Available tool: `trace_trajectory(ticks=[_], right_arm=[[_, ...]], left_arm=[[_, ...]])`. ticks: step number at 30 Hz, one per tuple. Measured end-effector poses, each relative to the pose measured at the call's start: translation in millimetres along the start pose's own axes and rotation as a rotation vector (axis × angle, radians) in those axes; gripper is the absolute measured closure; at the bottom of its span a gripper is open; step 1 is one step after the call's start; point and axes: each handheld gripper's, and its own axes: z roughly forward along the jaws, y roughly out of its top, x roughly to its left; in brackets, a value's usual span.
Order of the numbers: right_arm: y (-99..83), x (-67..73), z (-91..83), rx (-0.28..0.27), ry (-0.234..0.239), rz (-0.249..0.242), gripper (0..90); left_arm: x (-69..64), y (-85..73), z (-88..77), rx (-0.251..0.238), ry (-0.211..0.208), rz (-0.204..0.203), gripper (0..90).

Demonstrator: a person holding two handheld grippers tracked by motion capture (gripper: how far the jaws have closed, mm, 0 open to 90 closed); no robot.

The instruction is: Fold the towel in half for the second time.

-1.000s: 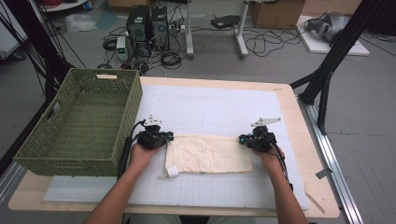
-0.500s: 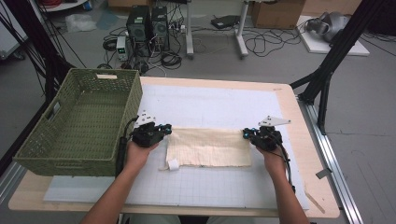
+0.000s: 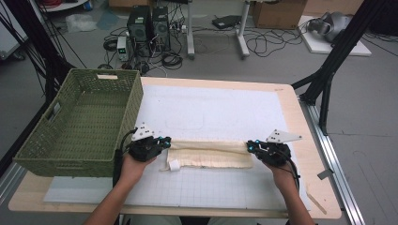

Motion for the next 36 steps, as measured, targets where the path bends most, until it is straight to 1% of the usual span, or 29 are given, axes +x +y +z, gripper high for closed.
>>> trace_trajectory(ticks=[6,9,10,12,15,18,19,20,21,23,25,26,27,29,32,34,36], right_arm=[[-9.3,8.3,-4.4,0.020,0.023,-0.019,83.1],[-12.0,11.9,-6.8,0.025,0.037,-0.025,83.0],[-13.3,12.6,-7.0,0.028,0.035,-0.037,82.9],[-17.4,15.5,-6.6,0.043,0.045,-0.038,82.8],[-20.6,20.6,-5.1,0.075,0.056,-0.063,82.7],[-20.0,23.9,-5.5,0.088,0.055,-0.084,82.4],[-20.1,24.2,-6.1,0.091,0.057,-0.082,82.4],[-20.2,24.0,-6.3,0.090,0.054,-0.086,82.1],[-20.2,24.1,-6.9,0.093,0.053,-0.082,82.0],[-20.4,23.4,-7.2,0.090,0.050,-0.086,81.6],[-20.2,23.2,-7.0,0.094,0.051,-0.091,81.4],[-20.0,23.2,-6.6,0.092,0.052,-0.093,81.4],[-19.9,23.4,-6.4,0.095,0.051,-0.094,81.1],[-19.6,24.0,-6.2,0.103,0.048,-0.096,81.0],[-18.3,24.7,-6.6,0.099,0.042,-0.109,81.1],[-17.5,25.2,-8.2,0.092,0.032,-0.113,81.2],[-16.9,25.0,-10.2,0.087,0.025,-0.117,81.5]], left_arm=[[-5.4,-9.7,-4.8,0.022,-0.013,0.000,85.9],[-8.6,-16.5,-7.7,0.044,-0.025,0.004,85.9],[-9.5,-18.6,-8.4,0.052,-0.026,0.009,85.9],[-10.9,-22.3,-9.4,0.064,-0.026,0.010,85.9],[-10.8,-26.4,-10.9,0.079,-0.028,-0.002,85.9],[-11.3,-29.7,-13.1,0.082,-0.040,-0.033,85.2],[-11.4,-29.9,-14.0,0.082,-0.046,-0.038,84.2],[-11.4,-29.3,-15.4,0.078,-0.049,-0.049,82.0],[-11.1,-27.8,-17.2,0.065,-0.050,-0.059,76.9],[-11.2,-21.8,-21.7,0.018,-0.057,-0.076,63.4],[-13.2,-12.8,-27.3,-0.043,-0.063,-0.060,59.3],[-14.0,-8.0,-28.9,-0.065,-0.065,-0.053,58.5],[-14.1,-3.6,-29.3,-0.075,-0.066,-0.045,57.7],[-13.5,2.8,-25.3,-0.074,-0.066,-0.042,57.6],[-9.9,8.2,-13.6,-0.046,-0.059,-0.037,57.6],[-8.0,9.1,-4.2,-0.019,-0.052,-0.039,58.5],[-6.6,8.3,5.0,0.012,-0.044,-0.027,60.3]])
